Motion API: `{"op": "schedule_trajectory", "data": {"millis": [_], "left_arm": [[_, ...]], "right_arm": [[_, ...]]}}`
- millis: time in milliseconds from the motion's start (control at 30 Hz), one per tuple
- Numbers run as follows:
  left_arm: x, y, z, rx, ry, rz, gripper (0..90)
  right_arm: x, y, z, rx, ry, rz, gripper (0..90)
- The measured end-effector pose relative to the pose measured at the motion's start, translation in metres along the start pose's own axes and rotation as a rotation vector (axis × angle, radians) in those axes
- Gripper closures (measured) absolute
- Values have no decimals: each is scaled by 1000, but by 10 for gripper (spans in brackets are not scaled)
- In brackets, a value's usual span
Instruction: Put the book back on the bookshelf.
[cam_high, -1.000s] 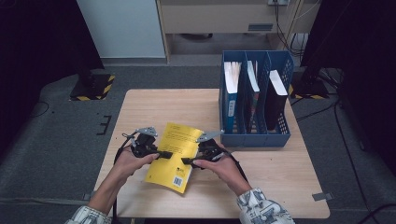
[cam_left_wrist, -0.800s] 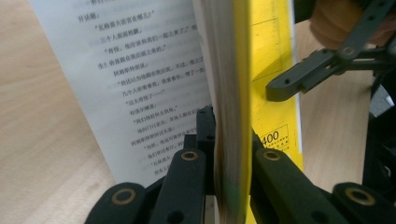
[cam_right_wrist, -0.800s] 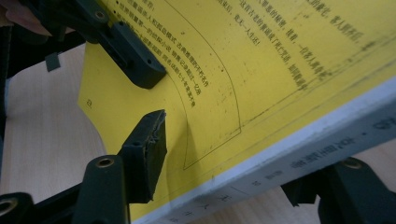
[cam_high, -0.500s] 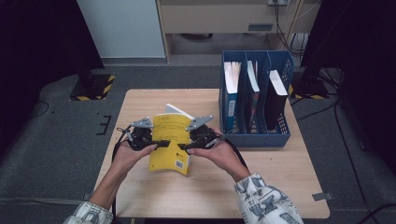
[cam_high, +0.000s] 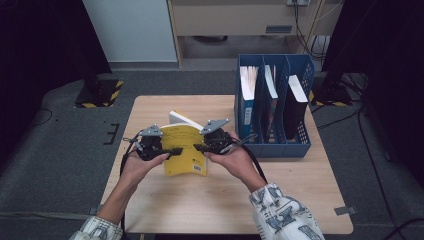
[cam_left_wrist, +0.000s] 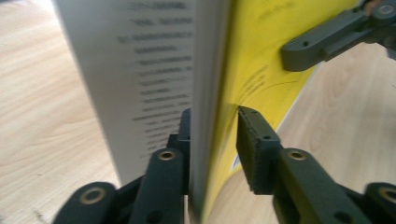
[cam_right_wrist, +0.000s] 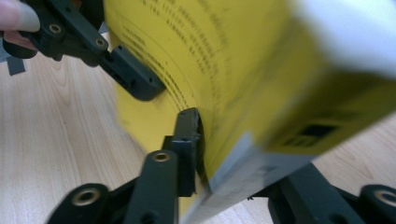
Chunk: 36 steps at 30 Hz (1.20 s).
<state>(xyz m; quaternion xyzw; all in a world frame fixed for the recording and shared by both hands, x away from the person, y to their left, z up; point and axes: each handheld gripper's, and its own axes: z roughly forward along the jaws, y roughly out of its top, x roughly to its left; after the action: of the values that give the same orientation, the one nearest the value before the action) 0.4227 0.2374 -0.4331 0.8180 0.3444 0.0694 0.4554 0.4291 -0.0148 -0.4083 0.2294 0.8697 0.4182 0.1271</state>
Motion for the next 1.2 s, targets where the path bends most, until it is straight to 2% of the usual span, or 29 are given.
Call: {"op": "schedule_trajectory", "data": {"millis": [67,100,200,233,300,333,400,433,533,600,733,800,933,1067,1200], "left_arm": [[2,0,-1,-14,12,-8,672],[2,0,-2,-22,18,-11,666],[1,0,-2,-24,35,4,648],[0,1,-2,-23,48,14,634],[0,0,-3,-26,52,4,598],[0,-1,-3,-26,52,3,588],[0,-2,-3,-31,55,-1,572],[0,-3,-3,-37,61,-7,538],[0,-7,-5,-48,70,-19,522],[-1,-9,-5,-47,91,-15,490],[-2,-15,-7,-53,105,-20,484],[-2,-20,-7,-50,125,-18,452],[-3,-31,-10,-43,165,-21,399],[-5,-47,-10,-16,205,-22,318],[-2,-67,-8,14,263,-35,258]], "right_arm": [[0,1,-1,0,-4,-1,735],[1,1,-1,7,-21,-22,739],[2,1,-2,15,-25,-33,738],[2,1,-3,13,-22,-33,737],[3,1,-4,15,-10,-26,729],[3,1,-4,14,-5,-37,710],[5,3,-5,9,8,-29,654],[7,6,-5,10,16,-39,633],[8,9,-6,0,19,-35,609],[8,14,-6,1,20,-48,605],[9,19,-7,-12,25,-48,616],[10,22,-7,-13,16,-60,671],[11,22,-6,-17,15,-69,716],[11,22,-7,-20,3,-73,735],[10,23,-6,-14,-24,-54,738]]}}
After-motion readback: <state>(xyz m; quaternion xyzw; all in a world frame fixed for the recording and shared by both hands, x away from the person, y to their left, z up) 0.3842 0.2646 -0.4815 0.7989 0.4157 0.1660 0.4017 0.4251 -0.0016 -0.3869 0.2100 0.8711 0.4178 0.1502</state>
